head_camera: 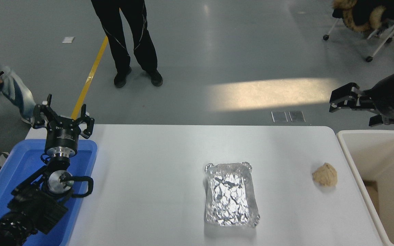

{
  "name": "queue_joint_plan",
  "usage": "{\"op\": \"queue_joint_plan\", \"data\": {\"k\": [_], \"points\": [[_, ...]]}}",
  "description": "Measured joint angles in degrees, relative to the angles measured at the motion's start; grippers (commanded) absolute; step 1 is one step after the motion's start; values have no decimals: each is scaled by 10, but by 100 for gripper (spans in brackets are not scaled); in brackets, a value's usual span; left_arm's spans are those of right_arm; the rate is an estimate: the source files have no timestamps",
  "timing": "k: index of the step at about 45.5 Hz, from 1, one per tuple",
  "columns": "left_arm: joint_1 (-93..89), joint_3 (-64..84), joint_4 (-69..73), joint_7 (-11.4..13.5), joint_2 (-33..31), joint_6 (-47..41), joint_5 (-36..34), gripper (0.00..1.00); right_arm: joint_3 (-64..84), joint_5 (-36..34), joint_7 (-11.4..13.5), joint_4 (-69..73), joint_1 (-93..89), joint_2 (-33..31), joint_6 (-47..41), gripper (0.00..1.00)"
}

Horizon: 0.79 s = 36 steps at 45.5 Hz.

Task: Pick up foil plate and place in dustbin

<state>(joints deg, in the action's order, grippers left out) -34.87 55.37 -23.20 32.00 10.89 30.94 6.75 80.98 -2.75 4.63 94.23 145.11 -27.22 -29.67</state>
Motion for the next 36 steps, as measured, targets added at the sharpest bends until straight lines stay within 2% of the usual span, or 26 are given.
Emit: {"op": "queue_joint_plan", "data": {"k": [8,20,27,36], "points": [[0,0,0,0,0,0,0,99,-3,-35,-3,23,87,17,-89,99],[1,0,0,1,0,0,0,99,-10,-62,-5,37,89,28,-127,99],[1,0,0,1,0,0,0,99,-27,-66,-6,37,17,35,-78,99],[1,0,0,1,0,0,0,99,-78,-63,-6,30,-130,76,51,99]]}}
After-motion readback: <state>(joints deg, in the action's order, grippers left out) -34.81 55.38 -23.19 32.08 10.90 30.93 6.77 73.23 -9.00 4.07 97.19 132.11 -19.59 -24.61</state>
